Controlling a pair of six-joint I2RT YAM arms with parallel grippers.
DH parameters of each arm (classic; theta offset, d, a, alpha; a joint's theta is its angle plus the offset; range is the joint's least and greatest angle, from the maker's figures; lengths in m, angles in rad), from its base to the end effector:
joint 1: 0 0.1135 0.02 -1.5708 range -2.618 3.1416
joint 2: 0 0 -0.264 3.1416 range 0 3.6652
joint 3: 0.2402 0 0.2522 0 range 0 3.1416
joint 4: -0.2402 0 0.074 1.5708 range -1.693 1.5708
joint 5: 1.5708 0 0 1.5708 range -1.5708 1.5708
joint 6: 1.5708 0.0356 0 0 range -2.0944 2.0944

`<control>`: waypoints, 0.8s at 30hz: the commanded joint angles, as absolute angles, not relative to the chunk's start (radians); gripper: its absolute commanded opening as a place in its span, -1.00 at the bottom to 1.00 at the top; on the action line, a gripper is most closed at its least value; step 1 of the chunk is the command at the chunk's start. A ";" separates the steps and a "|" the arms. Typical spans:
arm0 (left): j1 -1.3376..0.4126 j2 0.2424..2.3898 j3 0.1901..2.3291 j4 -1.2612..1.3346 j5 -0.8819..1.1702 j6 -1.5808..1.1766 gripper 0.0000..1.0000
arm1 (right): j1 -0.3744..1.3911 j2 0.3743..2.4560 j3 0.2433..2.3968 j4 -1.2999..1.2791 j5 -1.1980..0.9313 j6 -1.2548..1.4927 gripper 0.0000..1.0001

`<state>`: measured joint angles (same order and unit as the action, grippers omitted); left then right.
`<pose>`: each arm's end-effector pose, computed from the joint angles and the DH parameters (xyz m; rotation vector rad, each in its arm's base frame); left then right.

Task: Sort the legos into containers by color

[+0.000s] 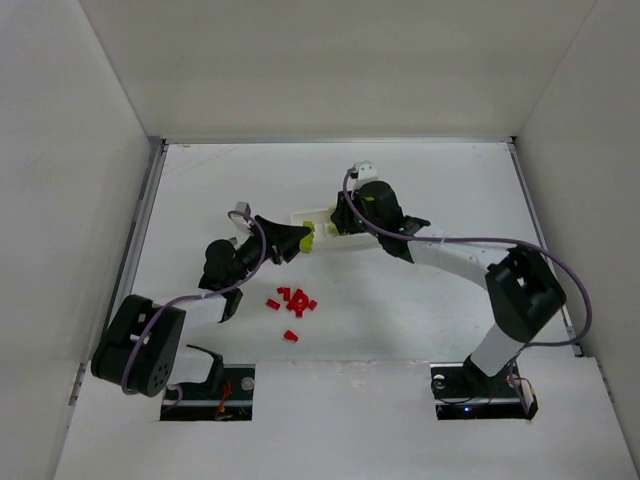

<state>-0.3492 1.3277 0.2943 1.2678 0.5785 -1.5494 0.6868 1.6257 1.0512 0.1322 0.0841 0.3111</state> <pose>0.2136 -0.0985 0.2141 -0.4008 1.6411 -1.9021 0.2893 0.2333 0.2475 -0.3299 2.0282 0.5462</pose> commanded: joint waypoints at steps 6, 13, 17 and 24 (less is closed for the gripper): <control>-0.323 1.180 0.270 1.123 0.537 -1.332 -0.58 | 0.686 1.785 1.241 0.041 0.212 0.313 -0.43; -0.326 1.137 0.279 1.039 0.528 -1.269 -0.57 | 0.686 1.856 1.296 0.006 0.218 0.325 -0.41; -0.329 1.134 0.276 1.040 0.526 -1.264 -0.57 | 0.686 1.887 1.322 0.002 0.219 0.330 -0.41; -0.332 1.129 0.265 1.035 0.523 -1.258 -0.57 | 0.693 1.896 1.321 -0.014 0.236 0.356 -0.42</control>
